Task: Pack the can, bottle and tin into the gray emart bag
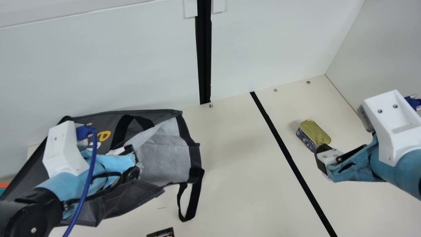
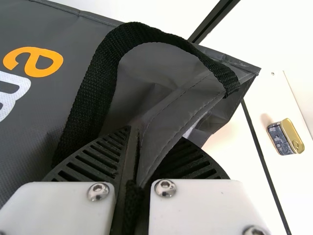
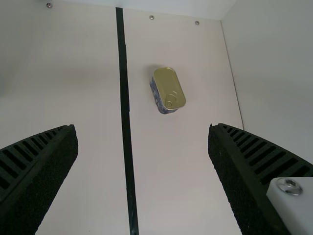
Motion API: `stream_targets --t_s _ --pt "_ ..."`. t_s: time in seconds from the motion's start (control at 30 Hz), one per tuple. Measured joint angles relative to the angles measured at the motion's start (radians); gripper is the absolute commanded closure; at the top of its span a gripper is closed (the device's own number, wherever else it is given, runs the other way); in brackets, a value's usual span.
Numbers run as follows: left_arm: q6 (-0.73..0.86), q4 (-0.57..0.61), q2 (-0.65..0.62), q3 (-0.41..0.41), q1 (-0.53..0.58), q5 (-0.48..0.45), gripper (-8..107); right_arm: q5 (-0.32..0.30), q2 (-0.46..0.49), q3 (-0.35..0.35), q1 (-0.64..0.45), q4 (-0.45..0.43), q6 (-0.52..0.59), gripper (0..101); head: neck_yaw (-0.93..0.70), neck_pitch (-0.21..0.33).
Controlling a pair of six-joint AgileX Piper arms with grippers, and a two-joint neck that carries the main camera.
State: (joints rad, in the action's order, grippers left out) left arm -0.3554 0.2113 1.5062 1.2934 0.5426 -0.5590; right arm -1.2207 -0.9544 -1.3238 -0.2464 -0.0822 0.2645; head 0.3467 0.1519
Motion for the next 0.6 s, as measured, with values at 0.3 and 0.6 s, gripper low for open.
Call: stream_targets --t_s 0.3,0.6 --pt "0.000 0.000 0.000 0.000 0.000 0.000 89 0.001 -0.009 0.000 0.008 0.007 -0.001 10 0.002 -0.002" --pt "0.000 0.000 0.000 0.000 0.000 0.000 89 0.001 -0.028 -0.012 0.025 0.001 -0.019 10 0.002 0.000"
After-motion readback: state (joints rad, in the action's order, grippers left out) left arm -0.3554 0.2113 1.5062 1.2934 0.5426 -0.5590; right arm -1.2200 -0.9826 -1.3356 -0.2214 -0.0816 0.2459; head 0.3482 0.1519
